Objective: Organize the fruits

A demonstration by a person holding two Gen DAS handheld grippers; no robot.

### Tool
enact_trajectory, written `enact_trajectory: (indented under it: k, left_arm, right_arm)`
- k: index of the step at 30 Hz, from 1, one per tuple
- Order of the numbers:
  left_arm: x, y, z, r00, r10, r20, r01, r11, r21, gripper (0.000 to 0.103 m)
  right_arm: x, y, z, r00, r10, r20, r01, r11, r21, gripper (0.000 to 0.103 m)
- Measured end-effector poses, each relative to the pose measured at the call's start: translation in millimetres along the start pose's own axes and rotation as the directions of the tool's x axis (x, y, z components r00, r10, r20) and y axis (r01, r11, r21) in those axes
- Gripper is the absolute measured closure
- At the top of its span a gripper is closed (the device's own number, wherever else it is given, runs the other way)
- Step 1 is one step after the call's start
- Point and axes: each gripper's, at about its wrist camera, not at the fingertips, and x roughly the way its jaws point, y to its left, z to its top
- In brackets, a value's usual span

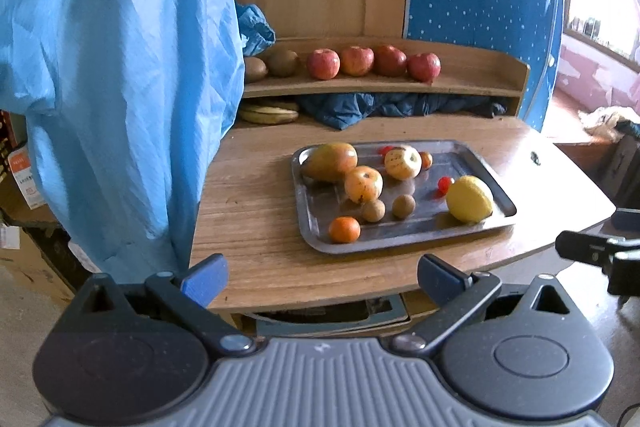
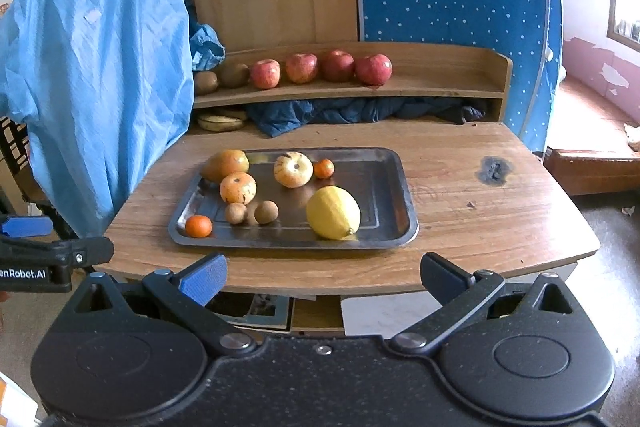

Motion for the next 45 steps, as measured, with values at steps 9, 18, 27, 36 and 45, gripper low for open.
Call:
enact_trajectory:
  k: [9, 18, 27, 36, 45]
  left_arm:
    - [-2.3, -3.4, -5.1, 1.000, -0.001, -0.015, 0.000, 0.998, -0.055, 0.000]
    - [-3.9, -7.0, -6.2, 1.000, 0.009, -0.018, -0.010, 0.999, -0.048, 0.000]
    - [-3.8, -7.8, -6.9, 1.000, 0.015, -0.023, -0.016, 0.999, -0.049, 0.000]
    - [-3.8, -7.1, -6.5, 1.000, 0.019, -0.024, -0.020, 0.999, -0.050, 0.000]
    - [-3.6, -7.1, -6.3, 1.000, 0.019, -0.025, -0.020, 0.999, -0.050, 0.000]
  right_arm:
    - [0.4, -4.2, -3.0, 1.000, 0.001, 0.004, -0.001, 1.000, -0.015, 0.001]
    - [3.4, -9.7, -6.0, 1.000, -0.001, -0.010, 0.001, 1.000, -0.008, 0.001]
    - [6.9, -11.6, -6.8, 1.000, 0.007, -0.017, -0.007, 1.000, -0.010, 0.001]
    - [8.6, -10.9, -6.8, 1.000, 0.014, -0.016, -0.014, 1.000, -0.013, 0.001]
    - [9.2, -11.5, -6.6, 1.000, 0.015, -0.016, -0.015, 1.000, -0.013, 0.001]
